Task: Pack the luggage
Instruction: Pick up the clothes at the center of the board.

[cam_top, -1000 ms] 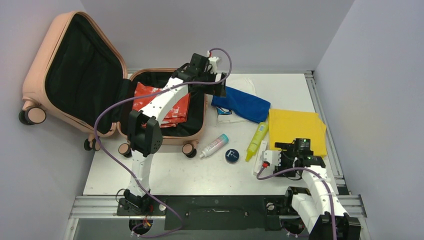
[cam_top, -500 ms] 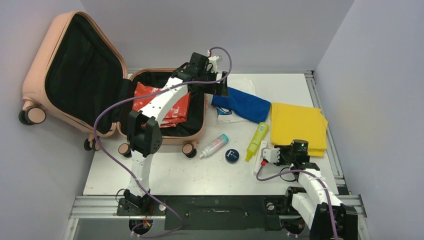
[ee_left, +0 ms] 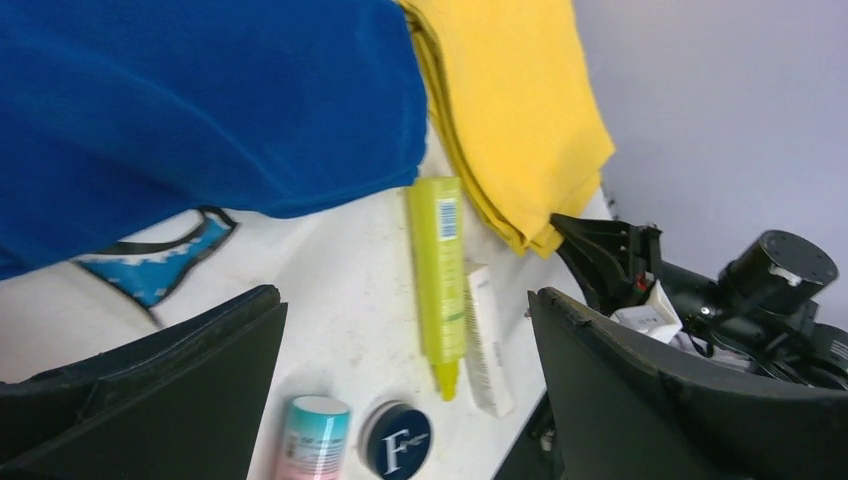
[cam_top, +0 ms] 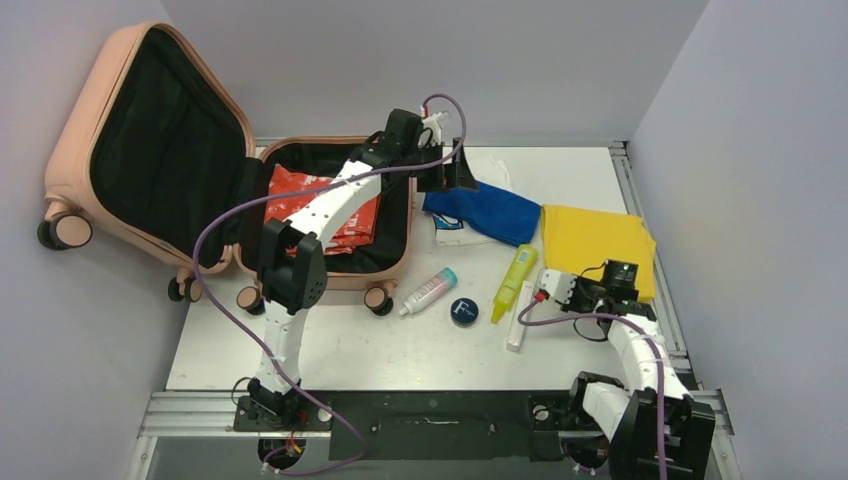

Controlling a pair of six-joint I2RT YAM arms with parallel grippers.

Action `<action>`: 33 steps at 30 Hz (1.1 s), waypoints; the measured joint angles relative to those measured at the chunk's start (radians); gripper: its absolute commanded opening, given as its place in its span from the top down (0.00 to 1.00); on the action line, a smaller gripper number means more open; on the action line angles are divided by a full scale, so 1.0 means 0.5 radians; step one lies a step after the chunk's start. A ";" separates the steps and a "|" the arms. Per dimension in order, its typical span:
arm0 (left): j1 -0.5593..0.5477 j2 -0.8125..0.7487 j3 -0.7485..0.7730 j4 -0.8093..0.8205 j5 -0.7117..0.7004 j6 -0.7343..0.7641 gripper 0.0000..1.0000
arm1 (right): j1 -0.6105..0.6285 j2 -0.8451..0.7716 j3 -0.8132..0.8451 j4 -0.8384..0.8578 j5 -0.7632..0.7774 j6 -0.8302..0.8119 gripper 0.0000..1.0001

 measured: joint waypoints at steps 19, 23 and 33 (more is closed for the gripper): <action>-0.523 0.447 -0.119 0.720 0.290 -1.369 0.04 | -0.396 0.010 0.259 -0.354 -0.416 0.077 0.95; -0.596 0.523 -0.119 0.725 0.269 -1.520 0.04 | -0.433 0.006 0.266 -0.371 -0.451 0.081 0.95; -0.738 0.718 0.004 0.789 0.174 -1.733 0.04 | -0.465 0.006 0.303 -0.424 -0.520 0.079 0.95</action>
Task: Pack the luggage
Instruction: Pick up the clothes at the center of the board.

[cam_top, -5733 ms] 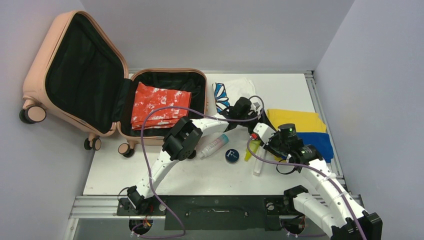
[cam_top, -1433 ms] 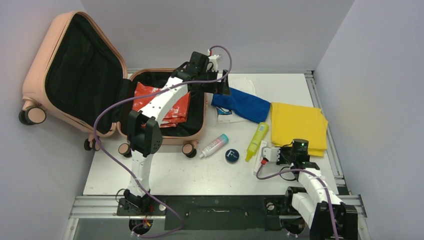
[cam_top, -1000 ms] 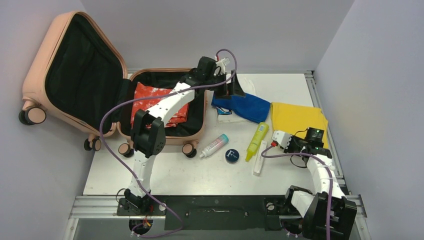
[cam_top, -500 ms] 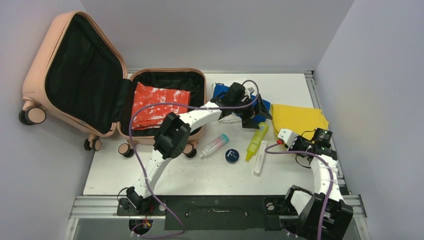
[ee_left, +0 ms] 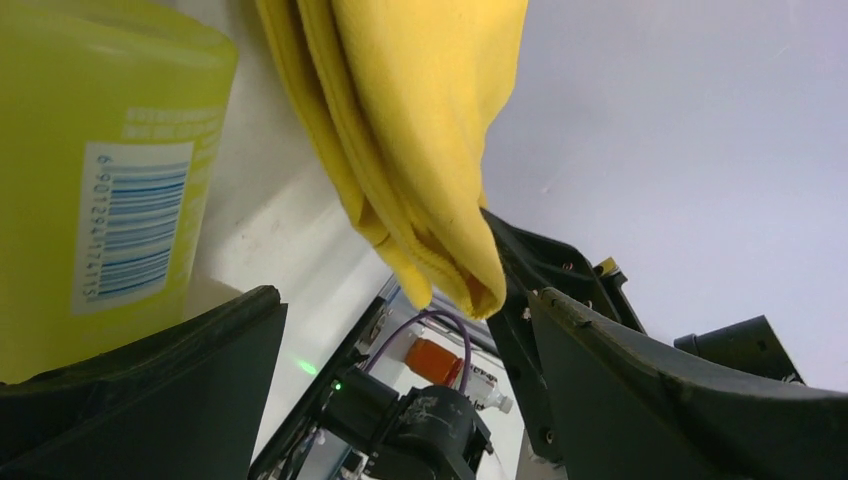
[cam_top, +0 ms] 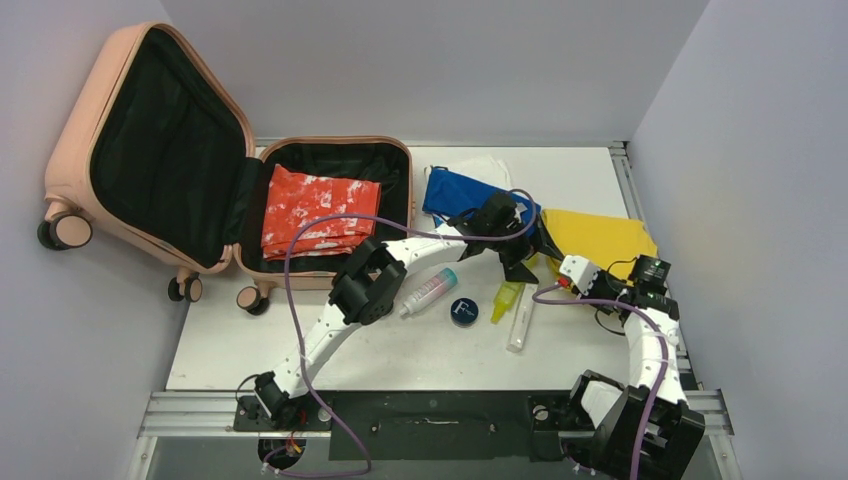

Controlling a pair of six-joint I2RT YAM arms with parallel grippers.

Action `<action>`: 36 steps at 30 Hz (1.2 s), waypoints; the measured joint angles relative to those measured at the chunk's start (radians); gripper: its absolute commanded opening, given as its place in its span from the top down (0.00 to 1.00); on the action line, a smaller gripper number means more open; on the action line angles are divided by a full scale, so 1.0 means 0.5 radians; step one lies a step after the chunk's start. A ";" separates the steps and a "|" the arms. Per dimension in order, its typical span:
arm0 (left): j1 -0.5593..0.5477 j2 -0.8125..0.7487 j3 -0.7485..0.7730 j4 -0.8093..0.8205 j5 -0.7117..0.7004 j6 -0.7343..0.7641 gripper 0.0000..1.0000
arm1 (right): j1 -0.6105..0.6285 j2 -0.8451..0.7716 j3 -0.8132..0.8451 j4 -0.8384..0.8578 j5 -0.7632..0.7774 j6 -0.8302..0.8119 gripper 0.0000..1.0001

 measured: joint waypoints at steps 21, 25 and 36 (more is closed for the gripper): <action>-0.018 0.116 0.121 0.197 -0.115 -0.129 0.04 | -0.002 0.002 0.147 -0.494 -0.209 -0.280 0.95; -0.018 0.129 0.126 0.240 -0.102 -0.148 0.04 | -0.002 0.002 0.147 -0.527 -0.253 -0.314 0.95; -0.018 0.172 0.116 0.449 -0.055 -0.188 0.04 | -0.013 0.017 0.211 -0.597 -0.335 -0.318 0.81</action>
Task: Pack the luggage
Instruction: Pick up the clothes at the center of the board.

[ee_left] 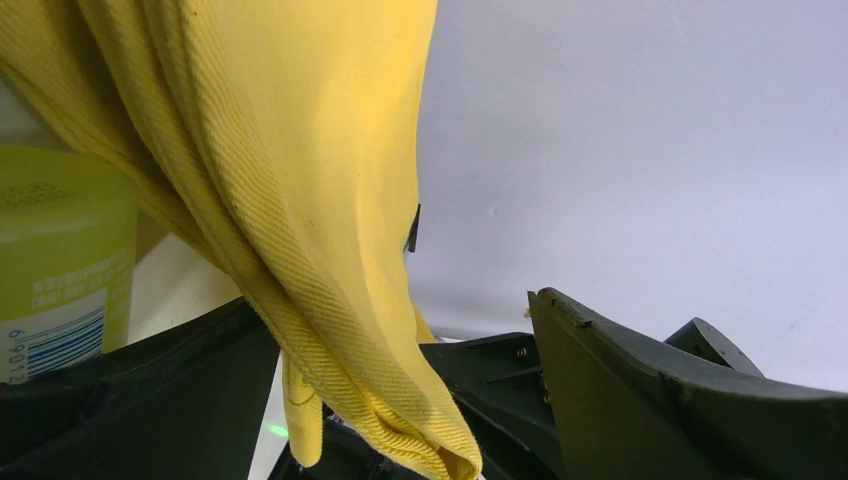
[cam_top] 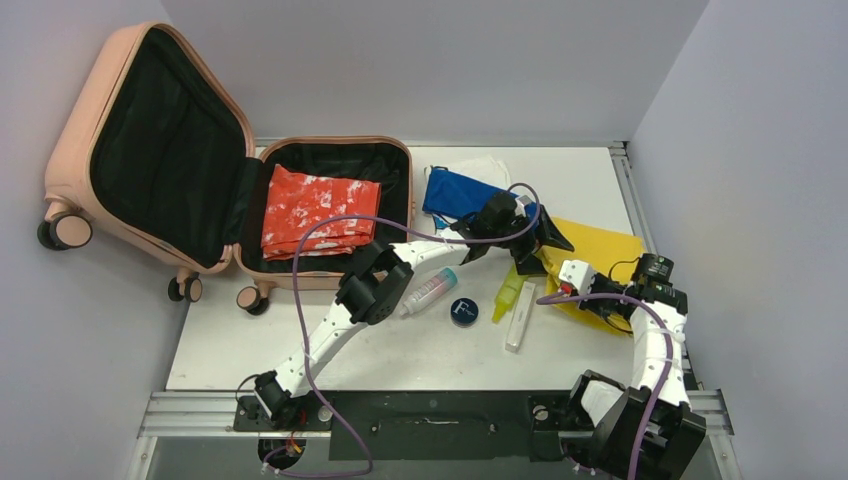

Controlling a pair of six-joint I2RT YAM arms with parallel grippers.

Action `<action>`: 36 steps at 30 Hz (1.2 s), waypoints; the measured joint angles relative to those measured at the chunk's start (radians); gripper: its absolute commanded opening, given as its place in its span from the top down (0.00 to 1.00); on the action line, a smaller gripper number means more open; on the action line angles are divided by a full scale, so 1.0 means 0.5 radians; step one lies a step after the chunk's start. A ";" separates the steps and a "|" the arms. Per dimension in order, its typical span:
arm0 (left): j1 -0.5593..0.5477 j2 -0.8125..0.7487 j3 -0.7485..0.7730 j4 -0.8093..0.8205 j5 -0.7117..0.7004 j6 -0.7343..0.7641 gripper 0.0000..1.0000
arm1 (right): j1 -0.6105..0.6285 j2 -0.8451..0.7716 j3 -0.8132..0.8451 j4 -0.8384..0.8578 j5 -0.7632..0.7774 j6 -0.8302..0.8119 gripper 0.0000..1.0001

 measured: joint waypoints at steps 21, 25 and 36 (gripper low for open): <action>0.006 0.010 -0.105 0.312 0.037 -0.070 0.04 | 0.002 -0.002 -0.343 0.219 0.101 -0.134 0.08; 0.011 0.010 -0.111 0.327 0.042 -0.078 0.04 | 0.011 -0.002 -0.495 0.507 0.127 -0.006 0.07; 0.024 0.010 -0.127 0.365 0.049 -0.111 0.04 | 0.131 -0.002 -0.654 1.256 0.314 0.475 0.02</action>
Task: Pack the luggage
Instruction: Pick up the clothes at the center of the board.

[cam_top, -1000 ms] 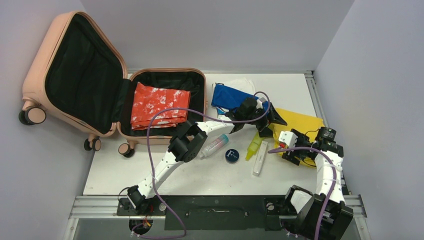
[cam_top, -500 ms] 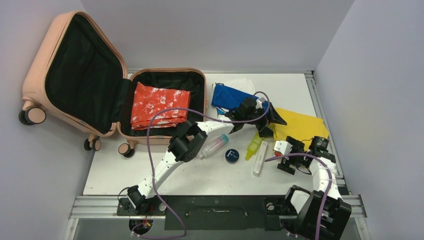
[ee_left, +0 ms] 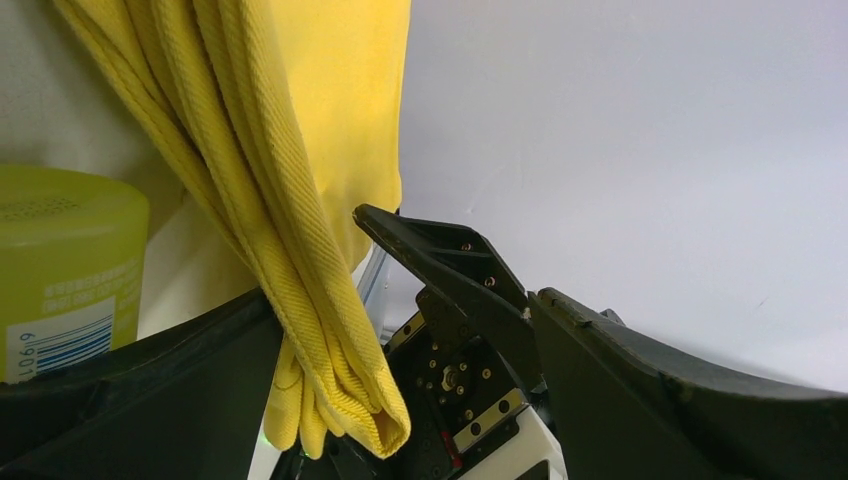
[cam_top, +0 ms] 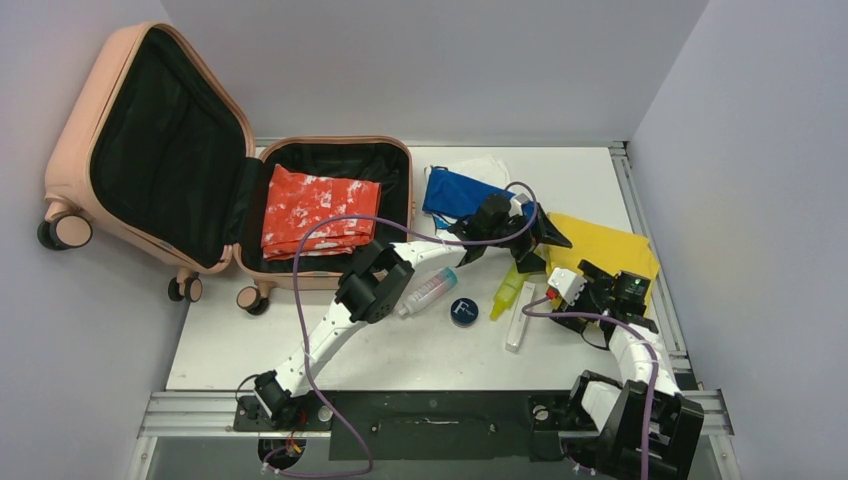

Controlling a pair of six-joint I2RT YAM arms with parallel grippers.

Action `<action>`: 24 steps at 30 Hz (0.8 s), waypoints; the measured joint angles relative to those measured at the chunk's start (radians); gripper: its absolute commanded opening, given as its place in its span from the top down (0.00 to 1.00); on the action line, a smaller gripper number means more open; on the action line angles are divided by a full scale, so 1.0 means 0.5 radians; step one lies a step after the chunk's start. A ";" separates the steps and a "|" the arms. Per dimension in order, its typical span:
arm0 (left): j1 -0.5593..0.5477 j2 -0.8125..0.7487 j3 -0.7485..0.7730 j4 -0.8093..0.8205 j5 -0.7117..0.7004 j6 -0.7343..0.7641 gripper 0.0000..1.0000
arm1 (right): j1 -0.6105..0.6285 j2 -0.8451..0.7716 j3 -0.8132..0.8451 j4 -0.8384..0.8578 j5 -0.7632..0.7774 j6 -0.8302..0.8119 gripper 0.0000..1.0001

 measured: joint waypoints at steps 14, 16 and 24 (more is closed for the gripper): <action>0.024 0.008 -0.001 0.011 -0.001 -0.013 0.04 | 0.165 0.000 0.101 -0.066 0.098 0.122 0.95; 0.027 0.011 -0.001 0.013 0.001 -0.013 0.04 | 0.157 0.000 0.167 -0.148 0.069 0.137 0.95; 0.040 0.022 0.002 0.032 0.021 -0.011 0.04 | 0.115 0.010 0.244 -0.226 0.019 0.219 0.95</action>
